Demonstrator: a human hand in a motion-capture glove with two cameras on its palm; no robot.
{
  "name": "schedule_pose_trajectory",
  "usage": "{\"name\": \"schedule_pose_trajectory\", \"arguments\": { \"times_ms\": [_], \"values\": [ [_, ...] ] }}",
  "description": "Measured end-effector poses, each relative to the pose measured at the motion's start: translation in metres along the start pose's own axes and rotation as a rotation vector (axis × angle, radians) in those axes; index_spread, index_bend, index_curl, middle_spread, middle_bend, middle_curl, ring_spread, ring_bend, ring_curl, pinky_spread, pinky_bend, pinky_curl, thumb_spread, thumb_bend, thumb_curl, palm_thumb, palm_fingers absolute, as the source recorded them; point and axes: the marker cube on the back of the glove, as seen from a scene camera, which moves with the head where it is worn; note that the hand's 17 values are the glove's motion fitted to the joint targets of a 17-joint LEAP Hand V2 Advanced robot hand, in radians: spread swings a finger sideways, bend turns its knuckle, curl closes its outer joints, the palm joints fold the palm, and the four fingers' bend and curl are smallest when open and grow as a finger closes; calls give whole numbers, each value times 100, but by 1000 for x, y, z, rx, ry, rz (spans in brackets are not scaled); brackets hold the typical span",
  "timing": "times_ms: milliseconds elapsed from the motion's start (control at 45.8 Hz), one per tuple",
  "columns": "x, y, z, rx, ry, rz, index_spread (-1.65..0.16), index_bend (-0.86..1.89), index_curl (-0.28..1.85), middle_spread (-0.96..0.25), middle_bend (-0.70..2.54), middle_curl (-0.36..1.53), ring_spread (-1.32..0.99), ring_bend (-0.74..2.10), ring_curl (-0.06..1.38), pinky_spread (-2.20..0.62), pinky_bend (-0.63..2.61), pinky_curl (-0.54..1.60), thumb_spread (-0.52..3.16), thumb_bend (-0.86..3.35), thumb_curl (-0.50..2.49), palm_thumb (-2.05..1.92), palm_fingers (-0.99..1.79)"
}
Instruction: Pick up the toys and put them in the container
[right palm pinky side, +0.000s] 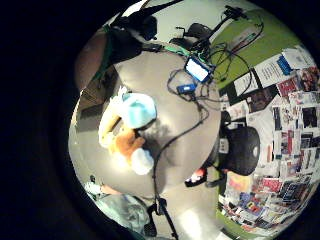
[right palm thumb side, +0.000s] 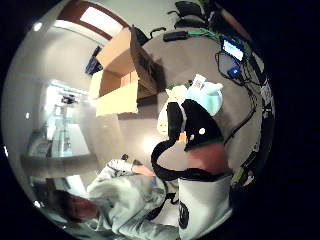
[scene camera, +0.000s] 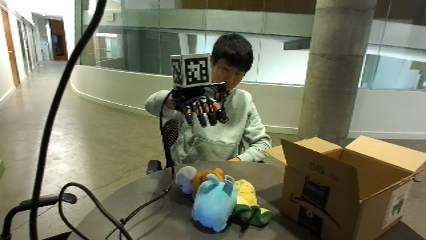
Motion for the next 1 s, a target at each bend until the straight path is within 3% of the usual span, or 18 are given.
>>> {"name": "schedule_pose_trajectory", "arguments": {
  "times_ms": [175,327,437,568,786,873,1004],
  "values": [
    [0,0,7,-211,4,48,-18,16,10,-2,23,10,-8,30,9,0,49,17,94,18,7,20,34],
    [-5,-7,17,-188,-23,33,-22,12,12,-2,21,14,-9,33,11,0,59,23,120,16,11,16,19],
    [-6,-24,38,-134,-10,3,-25,12,14,-2,14,15,-7,25,12,1,72,28,128,14,13,13,-9],
    [6,-56,85,-92,4,-62,-27,10,14,-2,13,16,-5,18,11,2,78,30,130,11,16,11,-20],
    [8,-59,190,-281,-155,60,-29,12,16,-4,12,17,-3,15,13,4,84,32,125,4,19,7,-24],
    [22,-69,208,-280,-176,76,-31,18,19,-4,8,16,-1,17,13,5,90,34,124,4,21,11,-15],
    [29,-71,214,-185,-170,84,-31,21,21,-3,16,16,-1,44,17,2,96,33,131,22,31,45,35]
  ]
}}
